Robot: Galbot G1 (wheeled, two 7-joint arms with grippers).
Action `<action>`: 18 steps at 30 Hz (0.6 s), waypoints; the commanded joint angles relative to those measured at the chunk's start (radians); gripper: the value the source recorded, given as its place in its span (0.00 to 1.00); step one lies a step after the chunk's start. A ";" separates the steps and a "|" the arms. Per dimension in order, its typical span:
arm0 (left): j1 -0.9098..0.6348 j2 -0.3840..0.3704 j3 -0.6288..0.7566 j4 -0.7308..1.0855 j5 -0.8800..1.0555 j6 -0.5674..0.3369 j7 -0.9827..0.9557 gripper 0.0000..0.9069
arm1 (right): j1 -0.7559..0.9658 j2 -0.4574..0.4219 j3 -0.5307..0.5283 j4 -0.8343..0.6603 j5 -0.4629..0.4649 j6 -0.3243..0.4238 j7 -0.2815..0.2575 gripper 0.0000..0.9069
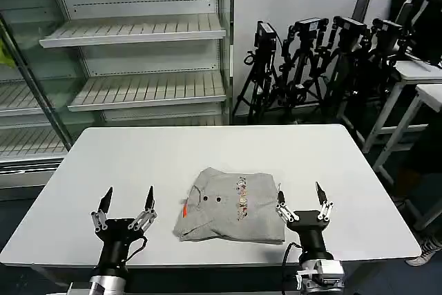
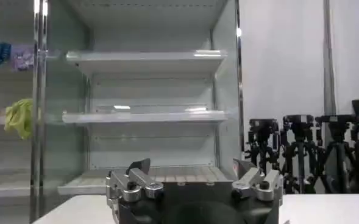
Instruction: Fold and organize the clothes.
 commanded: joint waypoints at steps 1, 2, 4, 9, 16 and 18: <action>0.007 -0.005 0.005 -0.001 0.006 -0.003 0.004 1.00 | -0.009 0.001 -0.001 0.027 -0.029 -0.001 -0.008 1.00; 0.008 -0.006 0.007 -0.002 0.007 -0.003 0.005 1.00 | -0.010 0.003 -0.002 0.031 -0.027 -0.001 -0.005 1.00; 0.010 -0.008 0.010 -0.004 0.007 -0.002 0.008 1.00 | -0.009 0.004 0.000 0.033 -0.025 0.001 0.001 1.00; 0.022 -0.009 0.021 -0.011 0.012 -0.002 0.022 1.00 | -0.019 0.005 0.004 0.044 -0.023 0.005 0.005 1.00; 0.033 -0.010 0.027 -0.019 0.017 -0.001 0.030 1.00 | -0.031 0.013 0.000 0.062 -0.024 -0.002 0.008 1.00; 0.035 -0.009 0.028 -0.022 0.017 0.000 0.032 1.00 | -0.031 0.014 0.003 0.061 -0.024 -0.003 0.010 1.00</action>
